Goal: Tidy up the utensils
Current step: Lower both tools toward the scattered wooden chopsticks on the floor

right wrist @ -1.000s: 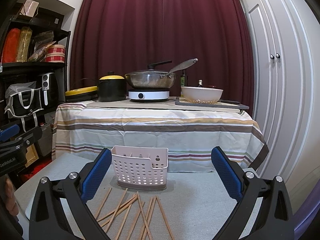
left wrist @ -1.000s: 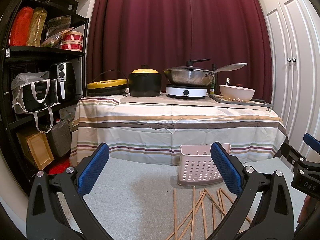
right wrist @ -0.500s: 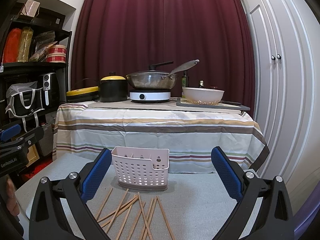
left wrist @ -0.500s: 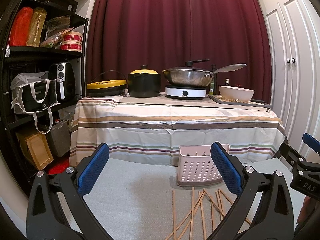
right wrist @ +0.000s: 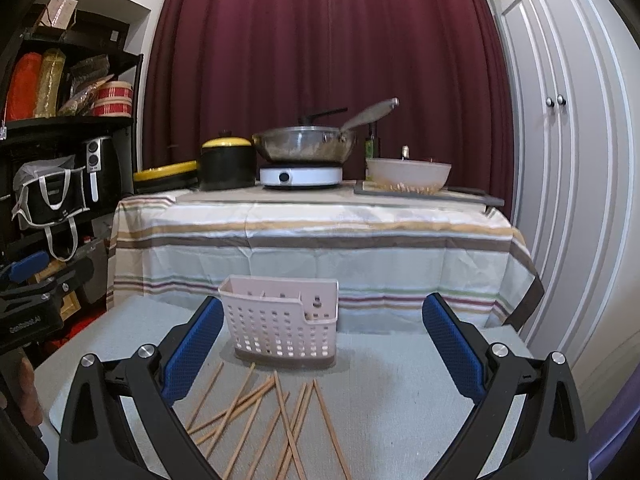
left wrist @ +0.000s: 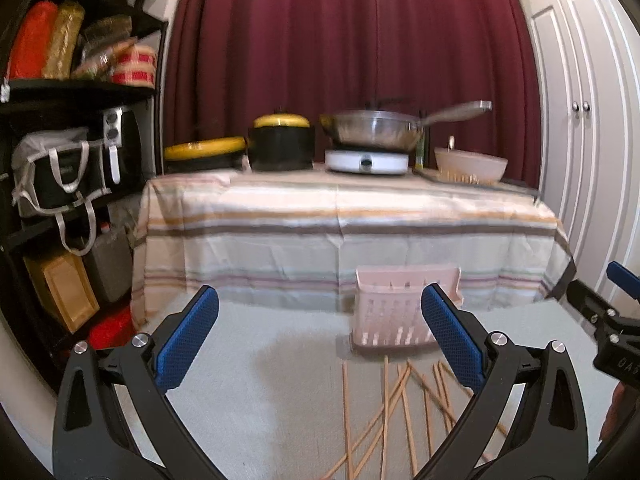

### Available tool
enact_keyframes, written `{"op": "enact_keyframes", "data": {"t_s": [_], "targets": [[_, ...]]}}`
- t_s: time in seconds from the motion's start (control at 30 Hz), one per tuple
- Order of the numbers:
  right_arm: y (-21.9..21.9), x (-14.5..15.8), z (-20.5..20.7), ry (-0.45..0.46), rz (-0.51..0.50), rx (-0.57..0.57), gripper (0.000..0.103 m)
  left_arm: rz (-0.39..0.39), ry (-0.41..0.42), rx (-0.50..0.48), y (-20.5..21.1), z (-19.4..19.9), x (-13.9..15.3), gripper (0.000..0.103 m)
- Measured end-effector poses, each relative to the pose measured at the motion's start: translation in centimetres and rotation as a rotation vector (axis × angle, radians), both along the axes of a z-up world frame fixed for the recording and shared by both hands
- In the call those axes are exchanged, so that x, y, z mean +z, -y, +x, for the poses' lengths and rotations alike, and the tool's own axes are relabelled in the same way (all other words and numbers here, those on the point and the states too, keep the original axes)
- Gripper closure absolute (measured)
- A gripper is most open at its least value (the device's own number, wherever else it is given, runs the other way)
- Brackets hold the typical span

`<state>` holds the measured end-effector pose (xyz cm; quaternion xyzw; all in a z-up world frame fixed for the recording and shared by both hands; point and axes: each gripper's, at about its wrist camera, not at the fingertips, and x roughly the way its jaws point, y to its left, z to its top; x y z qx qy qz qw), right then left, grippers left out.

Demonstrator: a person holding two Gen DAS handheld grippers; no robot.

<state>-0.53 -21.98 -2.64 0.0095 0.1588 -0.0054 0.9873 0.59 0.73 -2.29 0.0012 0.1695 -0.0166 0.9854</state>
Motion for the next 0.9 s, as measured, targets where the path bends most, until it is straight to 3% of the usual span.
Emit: {"op": "enact_keyframes", "data": {"t_s": [0.3, 0.43, 0.53, 0.57, 0.6, 0.67, 0.9], "targets": [[1.8, -7.7, 0.0, -0.131, 0.035, 0.030, 0.006, 0.049, -0.167, 0.005, -0.4, 1.8, -8.8, 0.004], [1.9, -11.5, -0.9, -0.170, 0.026, 0.046, 0.007, 0.041, -0.236, -0.004, -0.4, 1.7, -12.7, 0.016], [1.8, -13.9, -1.6, -0.195, 0.012, 0.067, 0.010, 0.046, -0.265, -0.014, -0.5, 1.2, -14.9, 0.018], [1.7, -14.5, -1.8, -0.203, 0.008, 0.077, 0.019, 0.049, -0.274, -0.016, -0.5, 1.0, -15.6, 0.018], [1.7, -15.1, -1.8, -0.217, 0.003, 0.090, 0.036, 0.052, -0.280, -0.020, -0.5, 0.7, -16.1, 0.020], [1.7, -16.2, -1.6, -0.255, 0.011, 0.106, 0.046, 0.059, -0.293, -0.017, -0.5, 0.4, -17.1, 0.023], [1.1, -18.7, -1.8, -0.300, 0.047, 0.163, 0.056, 0.025, -0.345, -0.030, -0.5, -0.4, -18.7, 0.034]]}}
